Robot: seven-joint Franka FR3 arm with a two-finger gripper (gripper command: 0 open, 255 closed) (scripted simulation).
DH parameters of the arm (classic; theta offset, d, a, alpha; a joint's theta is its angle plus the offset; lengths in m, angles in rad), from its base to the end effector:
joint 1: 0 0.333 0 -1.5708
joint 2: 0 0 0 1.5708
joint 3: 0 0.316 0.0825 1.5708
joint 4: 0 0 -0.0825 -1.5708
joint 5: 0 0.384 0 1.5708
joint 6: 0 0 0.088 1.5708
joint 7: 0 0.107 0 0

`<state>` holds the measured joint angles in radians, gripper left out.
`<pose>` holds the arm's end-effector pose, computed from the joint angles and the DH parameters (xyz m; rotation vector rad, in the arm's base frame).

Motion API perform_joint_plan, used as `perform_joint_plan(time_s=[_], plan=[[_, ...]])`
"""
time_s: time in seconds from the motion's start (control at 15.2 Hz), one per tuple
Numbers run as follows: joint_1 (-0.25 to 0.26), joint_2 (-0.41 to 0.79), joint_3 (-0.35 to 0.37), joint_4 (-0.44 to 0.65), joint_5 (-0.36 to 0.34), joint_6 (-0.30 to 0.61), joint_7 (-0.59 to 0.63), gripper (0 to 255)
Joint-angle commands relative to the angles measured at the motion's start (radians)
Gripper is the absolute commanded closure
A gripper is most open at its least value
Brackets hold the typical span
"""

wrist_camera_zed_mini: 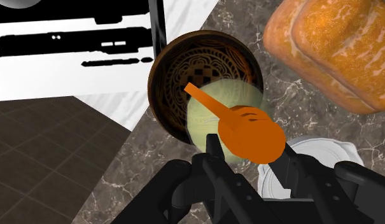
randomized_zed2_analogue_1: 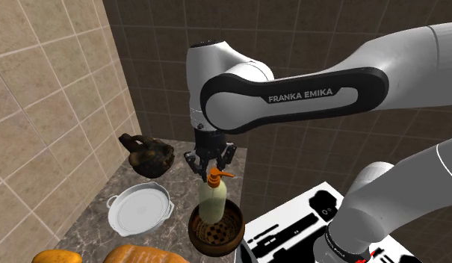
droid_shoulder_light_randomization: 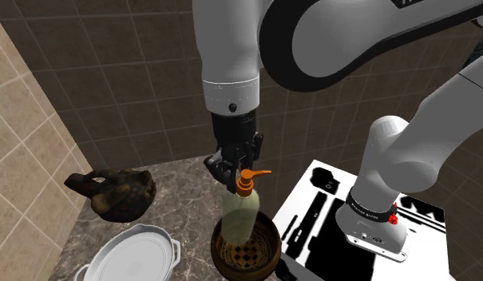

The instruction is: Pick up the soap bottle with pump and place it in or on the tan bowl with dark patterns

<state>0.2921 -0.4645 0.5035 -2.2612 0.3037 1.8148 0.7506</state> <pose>0.2672 0.3381 0.5139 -3.0980 0.1270 0.1071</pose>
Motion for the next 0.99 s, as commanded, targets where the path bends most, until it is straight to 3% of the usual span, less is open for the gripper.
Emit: perform_joint_plan(time_s=[0.0,0.07,0.4,0.66,0.92], plan=[[0.0,0.0,0.0,0.0,0.0,0.0,0.0,255],[0.0,0.0,0.0,0.0,0.0,0.0,0.0,0],[0.0,0.0,0.0,0.0,0.0,0.0,0.0,0],[-0.01,0.001,-0.026,0.124,-0.019,-0.125,0.006,0],[-0.01,0.001,-0.026,0.124,-0.019,-0.125,0.006,0]])
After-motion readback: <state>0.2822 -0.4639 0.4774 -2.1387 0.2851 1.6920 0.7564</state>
